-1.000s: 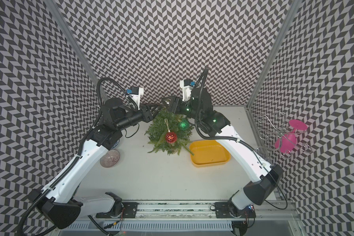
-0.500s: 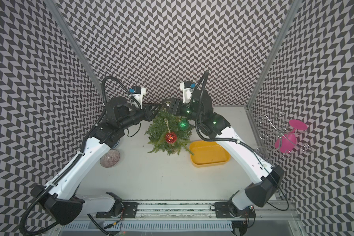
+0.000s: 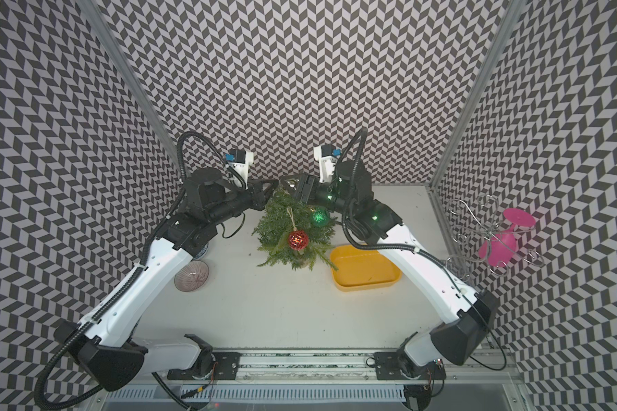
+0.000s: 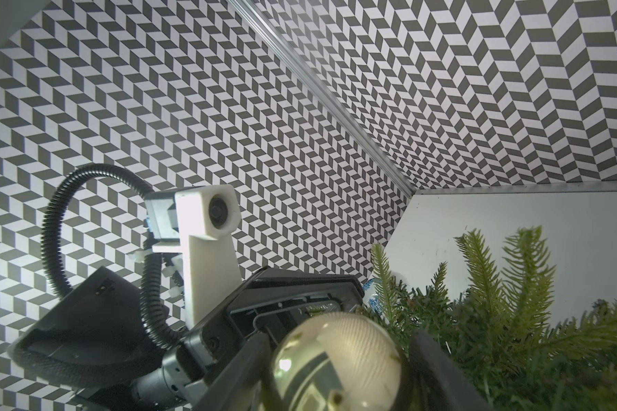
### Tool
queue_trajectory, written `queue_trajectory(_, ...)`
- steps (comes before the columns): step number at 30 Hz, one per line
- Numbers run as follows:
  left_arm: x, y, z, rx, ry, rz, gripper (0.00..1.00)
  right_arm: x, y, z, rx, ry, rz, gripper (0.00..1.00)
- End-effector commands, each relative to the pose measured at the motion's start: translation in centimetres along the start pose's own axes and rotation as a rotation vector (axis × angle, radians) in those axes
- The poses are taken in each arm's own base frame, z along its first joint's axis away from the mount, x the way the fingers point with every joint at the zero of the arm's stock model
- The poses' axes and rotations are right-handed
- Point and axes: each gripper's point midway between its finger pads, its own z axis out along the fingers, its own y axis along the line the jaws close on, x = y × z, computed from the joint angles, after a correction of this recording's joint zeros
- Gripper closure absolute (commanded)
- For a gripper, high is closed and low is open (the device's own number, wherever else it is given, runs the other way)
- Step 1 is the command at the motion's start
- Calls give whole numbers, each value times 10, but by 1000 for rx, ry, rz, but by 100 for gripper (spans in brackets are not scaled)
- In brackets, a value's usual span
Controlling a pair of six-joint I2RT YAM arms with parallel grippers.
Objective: Decorate the small christmas tree with ornaments
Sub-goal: Hang an ornament on the christmas tree.
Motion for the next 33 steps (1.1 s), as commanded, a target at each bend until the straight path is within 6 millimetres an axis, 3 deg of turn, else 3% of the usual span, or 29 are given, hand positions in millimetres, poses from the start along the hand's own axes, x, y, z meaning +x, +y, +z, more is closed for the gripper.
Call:
queue_trajectory(1,-12,-6,-5,2,-25,17,89,-21,25,-10,-85,-79,-14,40)
queue_trajectory(12,-12,-6,-6,2,-27,20,93,-16,35,-5,-133,-65,1,40)
queue_trajectory(17,-17,-10,-13,10,-46,21,78,-10,30,-5,-120,-58,7,40)
queue_trajectory(22,-20,-18,-17,44,-48,24,71,-8,28,-6,-118,-58,9,40)
queue_trajectory(33,-11,-16,-8,37,-23,26,68,-4,26,-9,-119,-56,20,40)
